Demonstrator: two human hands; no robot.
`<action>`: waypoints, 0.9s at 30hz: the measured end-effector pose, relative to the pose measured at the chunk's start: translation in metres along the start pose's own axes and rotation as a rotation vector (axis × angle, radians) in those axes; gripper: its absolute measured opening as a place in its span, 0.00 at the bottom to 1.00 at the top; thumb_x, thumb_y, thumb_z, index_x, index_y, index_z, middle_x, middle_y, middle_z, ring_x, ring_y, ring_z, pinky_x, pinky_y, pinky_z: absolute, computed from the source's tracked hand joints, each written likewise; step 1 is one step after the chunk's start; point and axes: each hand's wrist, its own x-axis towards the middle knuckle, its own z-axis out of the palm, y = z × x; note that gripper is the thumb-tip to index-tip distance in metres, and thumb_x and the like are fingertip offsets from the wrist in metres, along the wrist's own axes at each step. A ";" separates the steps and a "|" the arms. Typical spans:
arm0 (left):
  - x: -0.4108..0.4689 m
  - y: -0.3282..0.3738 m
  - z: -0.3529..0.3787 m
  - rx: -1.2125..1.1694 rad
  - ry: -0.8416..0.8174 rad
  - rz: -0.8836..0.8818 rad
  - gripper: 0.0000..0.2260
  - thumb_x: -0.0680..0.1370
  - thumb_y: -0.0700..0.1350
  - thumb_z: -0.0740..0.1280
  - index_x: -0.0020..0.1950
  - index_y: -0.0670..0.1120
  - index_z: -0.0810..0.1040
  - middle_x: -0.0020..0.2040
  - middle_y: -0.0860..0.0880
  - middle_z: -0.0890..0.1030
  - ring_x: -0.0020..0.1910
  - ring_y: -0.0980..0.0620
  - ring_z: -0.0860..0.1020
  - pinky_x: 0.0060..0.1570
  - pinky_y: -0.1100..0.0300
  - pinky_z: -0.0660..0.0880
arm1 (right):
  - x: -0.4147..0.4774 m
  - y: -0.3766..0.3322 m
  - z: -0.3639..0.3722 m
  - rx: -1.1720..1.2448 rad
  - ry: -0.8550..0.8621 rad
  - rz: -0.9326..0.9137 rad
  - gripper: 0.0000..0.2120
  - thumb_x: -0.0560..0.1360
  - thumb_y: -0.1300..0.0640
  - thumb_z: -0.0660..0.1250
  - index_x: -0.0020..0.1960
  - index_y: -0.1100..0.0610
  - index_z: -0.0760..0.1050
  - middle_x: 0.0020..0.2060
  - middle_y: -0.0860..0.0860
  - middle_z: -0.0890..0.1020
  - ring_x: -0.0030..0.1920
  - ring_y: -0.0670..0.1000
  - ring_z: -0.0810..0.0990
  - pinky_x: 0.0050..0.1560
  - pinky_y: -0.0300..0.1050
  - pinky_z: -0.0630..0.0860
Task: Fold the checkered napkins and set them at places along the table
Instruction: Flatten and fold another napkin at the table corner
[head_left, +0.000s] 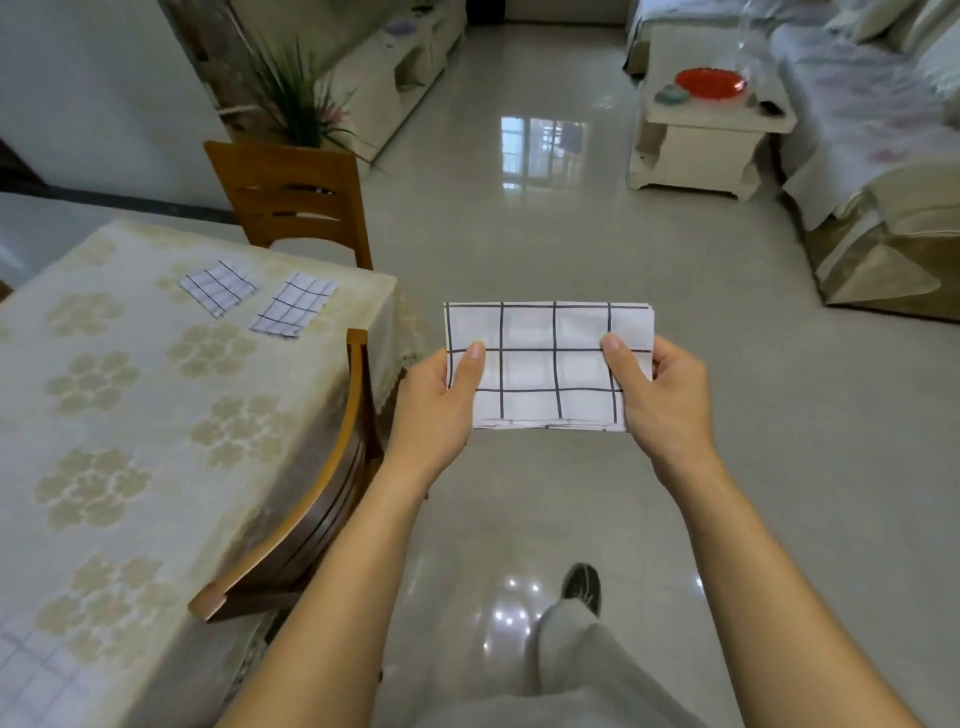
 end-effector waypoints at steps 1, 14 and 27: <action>0.016 0.003 0.004 -0.007 0.018 -0.009 0.33 0.77 0.73 0.57 0.46 0.41 0.76 0.40 0.44 0.79 0.41 0.46 0.77 0.49 0.33 0.77 | 0.021 0.001 0.004 0.010 -0.027 0.000 0.07 0.80 0.53 0.68 0.45 0.50 0.83 0.39 0.46 0.87 0.41 0.45 0.84 0.44 0.44 0.81; 0.178 0.059 0.035 0.044 0.335 -0.053 0.17 0.85 0.54 0.57 0.51 0.47 0.83 0.44 0.53 0.86 0.46 0.59 0.83 0.43 0.66 0.79 | 0.243 -0.019 0.049 0.041 -0.248 -0.093 0.08 0.80 0.51 0.68 0.45 0.51 0.82 0.37 0.45 0.85 0.38 0.47 0.83 0.42 0.43 0.79; 0.430 0.038 0.039 -0.097 0.355 -0.012 0.22 0.86 0.54 0.57 0.38 0.43 0.73 0.31 0.54 0.79 0.31 0.56 0.76 0.31 0.59 0.73 | 0.467 -0.060 0.133 -0.159 -0.242 -0.185 0.10 0.81 0.54 0.66 0.41 0.49 0.80 0.28 0.38 0.81 0.31 0.37 0.78 0.33 0.31 0.71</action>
